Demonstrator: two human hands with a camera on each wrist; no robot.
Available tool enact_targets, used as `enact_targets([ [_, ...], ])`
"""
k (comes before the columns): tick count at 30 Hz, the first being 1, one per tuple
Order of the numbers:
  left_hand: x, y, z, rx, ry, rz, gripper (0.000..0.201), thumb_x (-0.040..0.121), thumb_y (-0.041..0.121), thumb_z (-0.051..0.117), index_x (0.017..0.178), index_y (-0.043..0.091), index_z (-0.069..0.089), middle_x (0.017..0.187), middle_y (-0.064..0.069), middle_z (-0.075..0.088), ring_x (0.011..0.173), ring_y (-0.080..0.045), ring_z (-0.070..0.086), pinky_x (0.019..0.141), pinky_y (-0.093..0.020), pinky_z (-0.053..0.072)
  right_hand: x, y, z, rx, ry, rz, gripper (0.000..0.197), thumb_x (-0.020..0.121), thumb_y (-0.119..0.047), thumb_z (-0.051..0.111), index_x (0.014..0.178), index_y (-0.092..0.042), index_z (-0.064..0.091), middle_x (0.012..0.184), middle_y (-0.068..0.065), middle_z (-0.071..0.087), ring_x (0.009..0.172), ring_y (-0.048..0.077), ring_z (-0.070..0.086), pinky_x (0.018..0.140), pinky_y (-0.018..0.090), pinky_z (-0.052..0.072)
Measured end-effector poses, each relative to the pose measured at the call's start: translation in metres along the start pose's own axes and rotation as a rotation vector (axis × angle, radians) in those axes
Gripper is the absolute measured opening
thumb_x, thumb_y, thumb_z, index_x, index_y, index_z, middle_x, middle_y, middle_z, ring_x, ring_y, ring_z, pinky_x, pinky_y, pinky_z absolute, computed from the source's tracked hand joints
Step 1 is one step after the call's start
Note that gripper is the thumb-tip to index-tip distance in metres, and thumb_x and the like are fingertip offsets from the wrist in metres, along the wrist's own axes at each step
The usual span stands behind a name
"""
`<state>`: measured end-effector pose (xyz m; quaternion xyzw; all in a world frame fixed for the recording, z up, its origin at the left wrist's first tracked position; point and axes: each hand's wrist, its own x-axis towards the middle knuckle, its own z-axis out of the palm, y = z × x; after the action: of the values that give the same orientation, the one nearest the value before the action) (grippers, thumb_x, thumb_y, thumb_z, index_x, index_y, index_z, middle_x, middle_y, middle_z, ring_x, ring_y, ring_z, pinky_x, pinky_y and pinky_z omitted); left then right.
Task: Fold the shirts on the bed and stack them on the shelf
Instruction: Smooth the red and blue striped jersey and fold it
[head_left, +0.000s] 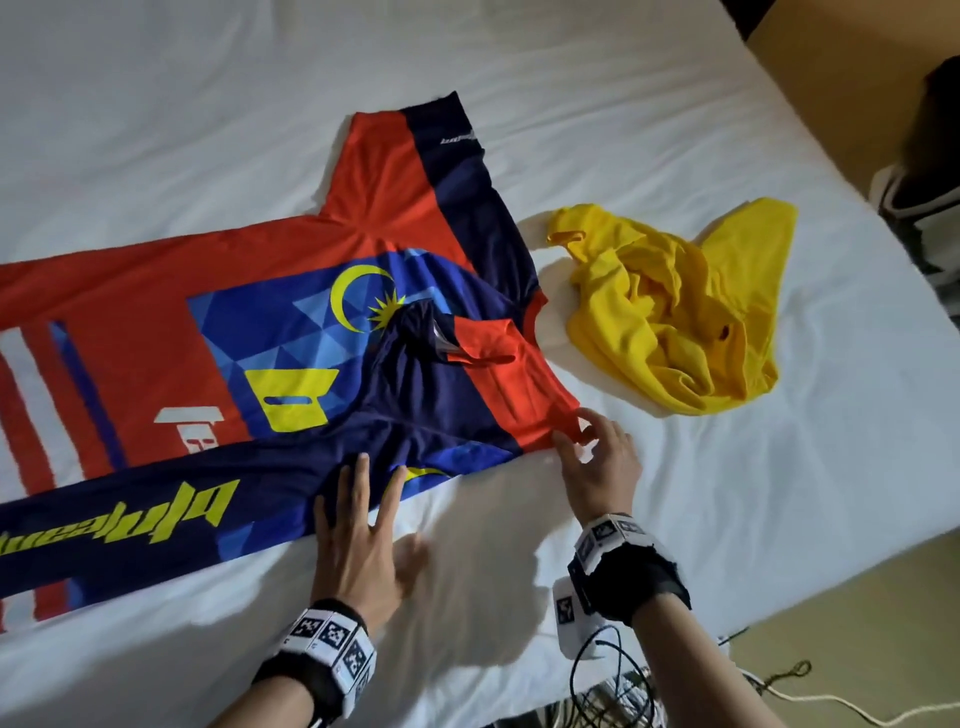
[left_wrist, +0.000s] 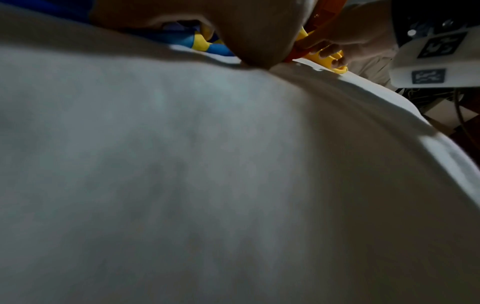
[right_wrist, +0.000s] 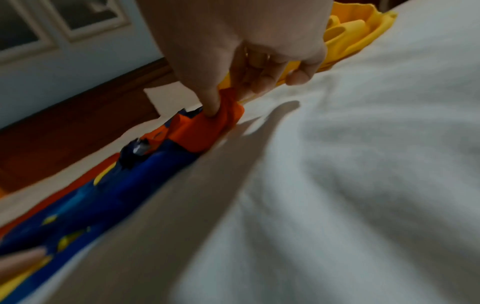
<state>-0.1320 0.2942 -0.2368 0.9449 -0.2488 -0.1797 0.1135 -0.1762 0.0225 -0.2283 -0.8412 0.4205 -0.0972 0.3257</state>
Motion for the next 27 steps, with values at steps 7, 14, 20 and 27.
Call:
enact_targets([
  [7, 0.012, 0.005, -0.012, 0.011, -0.070, -0.074, 0.102, 0.061, 0.046, 0.071, 0.151, 0.029, 0.027, 0.158, -0.008, 0.026, 0.137, -0.036, 0.032, 0.098, -0.065, 0.034, 0.012, 0.006, -0.016, 0.135, -0.038, -0.052, 0.010, 0.078, -0.024, 0.079, 0.088, -0.022, 0.077, 0.086, -0.001, 0.061, 0.083, 0.028, 0.061, 0.074, 0.042, 0.051],
  [14, 0.016, 0.007, -0.015, 0.024, -0.058, -0.125, 0.107, 0.053, 0.054, 0.064, 0.151, 0.031, 0.027, 0.159, -0.004, 0.024, 0.137, -0.032, 0.031, 0.095, -0.063, 0.036, 0.006, -0.002, -0.032, 0.664, -0.227, 0.051, 0.016, 0.074, 0.001, 0.063, 0.075, -0.015, 0.065, 0.085, 0.001, 0.067, 0.073, 0.009, 0.052, 0.063, 0.017, 0.040],
  [20, 0.014, -0.002, -0.012, 0.019, -0.032, -0.095, 0.105, 0.054, 0.056, 0.063, 0.151, 0.031, 0.029, 0.159, -0.003, 0.023, 0.137, -0.031, 0.032, 0.097, -0.061, 0.036, 0.021, 0.012, -0.041, 0.251, -0.328, -0.089, 0.015, 0.068, -0.034, 0.058, 0.076, -0.022, 0.064, 0.092, -0.004, 0.058, 0.080, 0.008, 0.051, 0.066, 0.016, 0.038],
  [27, 0.013, -0.008, -0.012, 0.043, -0.016, -0.072, 0.101, 0.055, 0.057, 0.062, 0.148, 0.030, 0.035, 0.159, -0.004, 0.025, 0.136, -0.029, 0.034, 0.095, -0.056, 0.037, 0.021, 0.014, -0.037, -0.010, -0.458, -0.033, 0.029, 0.074, -0.041, 0.068, 0.097, -0.025, 0.073, 0.097, -0.003, 0.053, 0.101, 0.019, 0.047, 0.083, 0.034, 0.043],
])
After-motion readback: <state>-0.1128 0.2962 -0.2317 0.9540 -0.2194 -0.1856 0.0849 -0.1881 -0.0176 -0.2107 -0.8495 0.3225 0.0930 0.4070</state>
